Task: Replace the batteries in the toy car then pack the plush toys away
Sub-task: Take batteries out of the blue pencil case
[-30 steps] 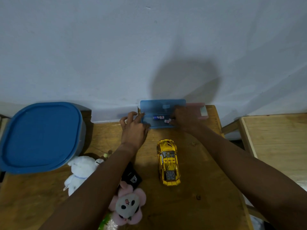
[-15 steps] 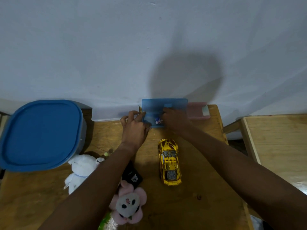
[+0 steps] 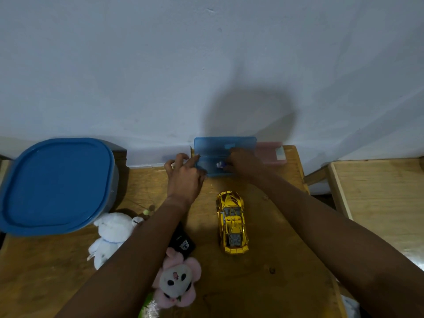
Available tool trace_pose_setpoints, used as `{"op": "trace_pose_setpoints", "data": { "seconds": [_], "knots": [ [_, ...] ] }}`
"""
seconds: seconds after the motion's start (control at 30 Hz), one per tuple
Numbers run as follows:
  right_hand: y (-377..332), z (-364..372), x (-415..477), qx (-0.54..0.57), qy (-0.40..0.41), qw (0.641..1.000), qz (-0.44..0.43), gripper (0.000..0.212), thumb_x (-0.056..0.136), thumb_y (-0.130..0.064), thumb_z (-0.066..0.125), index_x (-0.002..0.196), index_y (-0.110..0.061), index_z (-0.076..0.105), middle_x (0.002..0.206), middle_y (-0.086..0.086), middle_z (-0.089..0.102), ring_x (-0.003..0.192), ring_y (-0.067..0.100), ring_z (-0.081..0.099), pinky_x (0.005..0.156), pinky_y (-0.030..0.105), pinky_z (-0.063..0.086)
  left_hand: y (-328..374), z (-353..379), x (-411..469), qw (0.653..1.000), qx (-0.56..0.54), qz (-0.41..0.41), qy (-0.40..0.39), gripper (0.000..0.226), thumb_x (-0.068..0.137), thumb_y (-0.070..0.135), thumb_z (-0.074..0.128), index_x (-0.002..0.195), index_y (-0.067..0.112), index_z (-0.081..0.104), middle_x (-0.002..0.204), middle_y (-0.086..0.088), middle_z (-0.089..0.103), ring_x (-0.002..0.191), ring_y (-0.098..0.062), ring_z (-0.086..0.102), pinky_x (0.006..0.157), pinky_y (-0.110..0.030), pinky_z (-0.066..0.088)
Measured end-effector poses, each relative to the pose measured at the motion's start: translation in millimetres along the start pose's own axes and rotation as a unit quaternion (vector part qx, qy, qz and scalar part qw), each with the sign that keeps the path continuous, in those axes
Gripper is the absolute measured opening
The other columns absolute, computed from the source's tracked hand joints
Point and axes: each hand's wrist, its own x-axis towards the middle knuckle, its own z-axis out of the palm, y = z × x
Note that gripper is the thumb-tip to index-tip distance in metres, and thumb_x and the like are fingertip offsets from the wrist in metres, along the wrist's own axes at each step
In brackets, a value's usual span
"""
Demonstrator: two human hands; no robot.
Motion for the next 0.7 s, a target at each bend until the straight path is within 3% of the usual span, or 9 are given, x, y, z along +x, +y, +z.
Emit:
{"op": "trace_pose_setpoints", "data": {
  "seconds": [0.1, 0.17, 0.27, 0.33, 0.5, 0.6, 0.7],
  "knots": [
    [7, -8, -20, 0.181, 0.116, 0.976, 0.035, 0.028, 0.093, -0.030, 0.063, 0.107, -0.008, 0.072, 0.093, 0.013, 0.070, 0.084, 0.024, 0.065, 0.073, 0.032, 0.047, 1, -2, 1, 1.000, 0.007, 0.003, -0.001, 0.021, 0.095, 0.047, 0.059, 0.106, 0.040, 0.075, 0.153, 0.006, 0.047, 0.136, -0.027, 0.033, 0.102, -0.048, 0.024],
    [10, -12, -39, 0.260, 0.113, 0.957, 0.061, 0.022, 0.091, -0.026, 0.067, 0.101, -0.007, 0.072, 0.083, 0.010, 0.069, 0.073, 0.021, 0.063, 0.069, 0.033, 0.051, 1, 0, 0, 1.000, 0.007, 0.001, 0.002, 0.021, 0.094, 0.047, 0.059, 0.106, 0.040, 0.075, 0.152, 0.005, 0.048, 0.136, -0.027, 0.033, 0.101, -0.047, 0.023],
    [16, 5, -62, 0.184, -0.021, 0.978, 0.095, 0.027, 0.089, -0.034, 0.069, 0.098, -0.008, 0.072, 0.079, -0.001, 0.066, 0.070, 0.012, 0.061, 0.069, 0.032, 0.048, 1, 5, -3, 1.000, -0.006, -0.003, 0.011, 0.020, 0.094, 0.044, 0.061, 0.105, 0.039, 0.076, 0.151, 0.004, 0.049, 0.135, -0.028, 0.033, 0.100, -0.047, 0.024],
    [22, 27, -69, 0.175, -0.040, 0.978, 0.108, 0.031, 0.088, -0.036, 0.069, 0.101, -0.008, 0.073, 0.085, 0.006, 0.069, 0.079, 0.019, 0.065, 0.073, 0.034, 0.050, 2, 6, -4, 1.000, -0.015, -0.005, 0.016, 0.021, 0.094, 0.044, 0.060, 0.105, 0.038, 0.077, 0.151, 0.003, 0.049, 0.135, -0.028, 0.033, 0.099, -0.048, 0.025],
    [18, 43, -76, 0.225, 0.049, 0.968, 0.100, 0.030, 0.086, -0.037, 0.071, 0.106, -0.015, 0.070, 0.096, -0.005, 0.063, 0.092, 0.012, 0.061, 0.079, 0.029, 0.049, 5, 3, -6, 1.000, -0.022, 0.001, -0.009, 0.024, 0.095, 0.044, 0.059, 0.113, 0.035, 0.073, 0.157, -0.001, 0.040, 0.142, -0.031, 0.025, 0.106, -0.052, 0.023],
    [19, 50, -75, 0.194, 0.097, 0.972, 0.090, 0.029, 0.086, -0.041, 0.069, 0.100, -0.015, 0.070, 0.091, 0.001, 0.067, 0.086, 0.016, 0.061, 0.069, 0.026, 0.042, 5, 5, -8, 0.999, -0.033, 0.004, -0.013, 0.027, 0.095, 0.044, 0.059, 0.117, 0.034, 0.072, 0.158, -0.002, 0.038, 0.144, -0.032, 0.023, 0.108, -0.054, 0.022],
    [19, 55, -78, 0.194, 0.127, 0.968, 0.095, 0.035, 0.086, -0.043, 0.069, 0.110, -0.018, 0.069, 0.102, 0.002, 0.066, 0.093, 0.013, 0.057, 0.074, 0.025, 0.040, 4, 7, -8, 0.999, -0.039, 0.005, -0.007, 0.029, 0.095, 0.044, 0.060, 0.119, 0.033, 0.071, 0.158, -0.004, 0.039, 0.145, -0.032, 0.024, 0.108, -0.055, 0.022]
  ]
}}
